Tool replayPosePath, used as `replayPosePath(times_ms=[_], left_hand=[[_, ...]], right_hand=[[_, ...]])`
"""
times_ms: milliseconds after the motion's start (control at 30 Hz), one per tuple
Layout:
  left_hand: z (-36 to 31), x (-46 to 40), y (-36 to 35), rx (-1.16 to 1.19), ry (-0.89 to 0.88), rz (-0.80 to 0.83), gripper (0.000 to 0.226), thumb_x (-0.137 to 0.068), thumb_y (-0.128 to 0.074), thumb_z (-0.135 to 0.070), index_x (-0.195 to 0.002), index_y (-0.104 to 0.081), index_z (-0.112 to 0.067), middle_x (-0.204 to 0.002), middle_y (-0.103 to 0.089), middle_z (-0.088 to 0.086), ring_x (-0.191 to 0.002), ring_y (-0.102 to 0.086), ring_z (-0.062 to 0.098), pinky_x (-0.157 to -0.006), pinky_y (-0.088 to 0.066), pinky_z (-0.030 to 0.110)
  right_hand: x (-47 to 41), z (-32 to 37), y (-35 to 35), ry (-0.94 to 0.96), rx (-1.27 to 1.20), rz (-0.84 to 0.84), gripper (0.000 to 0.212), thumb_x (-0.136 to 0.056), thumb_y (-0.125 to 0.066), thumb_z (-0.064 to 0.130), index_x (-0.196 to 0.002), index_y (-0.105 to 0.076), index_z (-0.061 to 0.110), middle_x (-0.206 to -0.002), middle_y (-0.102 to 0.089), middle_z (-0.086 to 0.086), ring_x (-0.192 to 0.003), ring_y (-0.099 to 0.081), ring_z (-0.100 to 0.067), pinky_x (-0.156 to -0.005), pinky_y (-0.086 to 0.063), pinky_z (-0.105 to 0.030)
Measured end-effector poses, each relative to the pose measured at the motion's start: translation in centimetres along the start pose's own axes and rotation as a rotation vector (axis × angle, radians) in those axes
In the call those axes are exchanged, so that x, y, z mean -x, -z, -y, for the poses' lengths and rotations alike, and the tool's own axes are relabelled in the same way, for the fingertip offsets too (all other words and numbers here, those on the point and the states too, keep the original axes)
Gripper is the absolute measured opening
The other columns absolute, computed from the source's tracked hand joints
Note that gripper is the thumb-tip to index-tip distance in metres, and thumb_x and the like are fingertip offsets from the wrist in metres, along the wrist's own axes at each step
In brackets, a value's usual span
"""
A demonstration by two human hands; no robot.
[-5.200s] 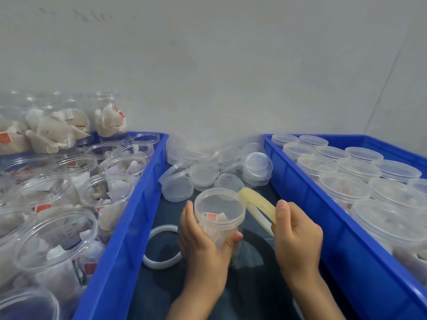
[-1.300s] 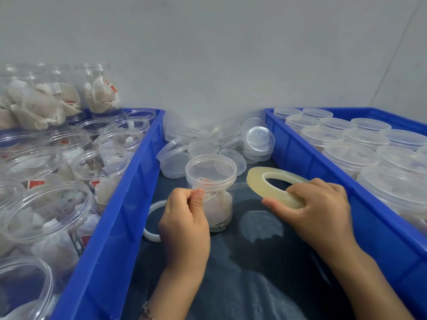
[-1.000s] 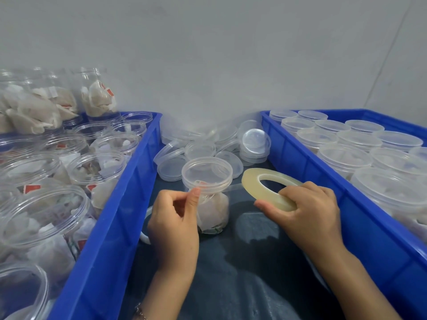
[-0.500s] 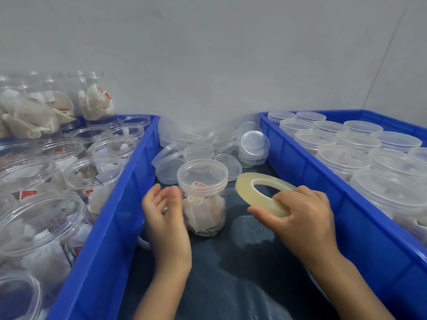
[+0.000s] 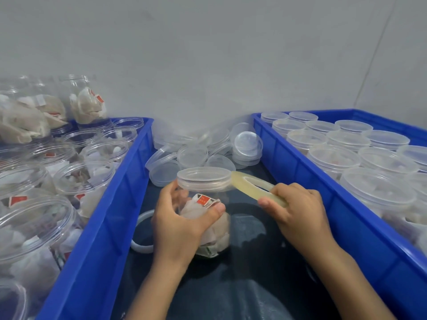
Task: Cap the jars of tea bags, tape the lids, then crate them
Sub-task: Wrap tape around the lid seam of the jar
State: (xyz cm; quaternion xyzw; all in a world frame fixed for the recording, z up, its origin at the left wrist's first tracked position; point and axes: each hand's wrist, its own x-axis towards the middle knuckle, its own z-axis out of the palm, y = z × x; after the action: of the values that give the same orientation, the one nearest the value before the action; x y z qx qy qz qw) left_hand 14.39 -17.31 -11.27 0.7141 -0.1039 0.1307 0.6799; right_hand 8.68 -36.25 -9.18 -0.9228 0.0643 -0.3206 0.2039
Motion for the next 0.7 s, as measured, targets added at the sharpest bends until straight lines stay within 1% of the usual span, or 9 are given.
replayPosePath(times_ms=[133, 267, 333, 400, 433, 500, 533, 600, 700], left_hand=[[-1.1, 0.1, 0.8, 0.118, -0.005, 0.174, 0.081, -0.038, -0.078, -0.052, -0.109, -0.062, -0.017, -0.099, -0.069, -0.006, -0.094, -0.065, 0.005, -0.071, -0.052, 0.015], [-1.6, 0.4, 1.0, 0.172, -0.001, 0.279, 0.069, -0.041, -0.074, -0.05, -0.1, -0.066, -0.015, -0.093, -0.071, -0.01, -0.091, -0.066, 0.006, -0.066, -0.049, 0.012], [-1.6, 0.3, 1.0, 0.116, 0.003, 0.232, 0.072, -0.04, -0.077, -0.051, -0.102, -0.064, -0.017, -0.093, -0.07, -0.008, -0.09, -0.066, 0.007, -0.067, -0.05, 0.014], [-1.4, 0.1, 1.0, -0.03, 0.001, 0.06, 0.076, -0.039, -0.081, -0.05, -0.107, -0.057, -0.026, -0.098, -0.064, -0.01, -0.092, -0.06, 0.005, -0.073, -0.046, 0.017], [-1.4, 0.0, 1.1, -0.109, -0.013, -0.04, 0.081, -0.038, -0.082, -0.05, -0.111, -0.052, -0.031, -0.102, -0.059, -0.012, -0.093, -0.057, 0.005, -0.075, -0.043, 0.019], [-1.3, 0.0, 1.4, -0.207, -0.053, -0.167, 0.097, -0.041, -0.087, -0.052, -0.126, -0.044, -0.04, -0.108, -0.053, -0.01, -0.096, -0.051, 0.005, -0.078, -0.038, 0.022], [-1.3, 0.0, 1.6, -0.222, -0.071, -0.191, 0.103, -0.043, -0.089, -0.051, -0.133, -0.039, -0.044, -0.109, -0.051, -0.009, -0.096, -0.049, 0.003, -0.077, -0.036, 0.019], [-1.3, 0.0, 1.9, -0.246, -0.103, -0.19, 0.104, -0.047, -0.085, -0.053, -0.137, -0.033, -0.05, -0.111, -0.048, -0.01, -0.093, -0.046, -0.004, -0.075, -0.032, 0.01], [-1.5, 0.1, 2.0, -0.192, -0.121, -0.058, 0.093, -0.042, -0.08, -0.058, -0.125, -0.037, -0.06, -0.111, -0.053, -0.011, -0.095, -0.049, -0.013, -0.075, -0.036, 0.003]], right_hand=[[-0.1, -0.6, -0.2, 0.013, -0.084, -0.017, 0.067, -0.073, -0.004, 0.083, -0.058, -0.043, 0.03, -0.055, -0.045, 0.008, -0.059, -0.043, -0.006, -0.059, -0.025, -0.028], [-0.2, -0.7, -0.3, -0.083, -0.181, -0.058, 0.074, -0.079, -0.004, 0.071, -0.057, -0.053, 0.02, -0.058, -0.051, -0.002, -0.061, -0.049, -0.012, -0.058, -0.034, -0.024], [-0.2, -0.7, -0.1, -0.083, -0.13, -0.087, 0.069, -0.082, -0.005, 0.067, -0.055, -0.049, 0.02, -0.054, -0.044, 0.0, -0.059, -0.044, -0.01, -0.058, -0.029, -0.024], [-0.1, -0.8, -0.1, -0.069, -0.048, -0.112, 0.059, -0.088, -0.012, 0.062, -0.054, -0.042, 0.025, -0.053, -0.038, 0.008, -0.059, -0.039, -0.007, -0.064, -0.029, -0.028], [-0.1, -0.7, -0.1, -0.067, -0.021, -0.119, 0.058, -0.091, -0.014, 0.06, -0.056, -0.044, 0.023, -0.054, -0.037, 0.01, -0.06, -0.037, -0.007, -0.068, -0.03, -0.032], [0.0, -0.4, -0.2, -0.034, 0.021, -0.167, 0.06, -0.094, -0.016, 0.054, -0.057, -0.045, 0.017, -0.053, -0.035, 0.011, -0.057, -0.035, -0.007, -0.068, -0.027, -0.032], [0.0, -0.2, -0.3, -0.008, 0.033, -0.204, 0.059, -0.095, -0.016, 0.05, -0.056, -0.045, 0.016, -0.052, -0.034, 0.011, -0.056, -0.034, -0.007, -0.067, -0.025, -0.031], [0.1, 0.1, -0.4, 0.016, 0.03, -0.248, 0.059, -0.095, -0.017, 0.045, -0.055, -0.047, 0.013, -0.052, -0.038, 0.008, -0.054, -0.036, -0.013, -0.065, -0.025, -0.031], [0.0, -0.2, -0.3, -0.031, -0.007, -0.227, 0.054, -0.093, -0.014, 0.05, -0.052, -0.037, 0.023, -0.051, -0.036, 0.01, -0.055, -0.035, -0.009, -0.064, -0.025, -0.03]])
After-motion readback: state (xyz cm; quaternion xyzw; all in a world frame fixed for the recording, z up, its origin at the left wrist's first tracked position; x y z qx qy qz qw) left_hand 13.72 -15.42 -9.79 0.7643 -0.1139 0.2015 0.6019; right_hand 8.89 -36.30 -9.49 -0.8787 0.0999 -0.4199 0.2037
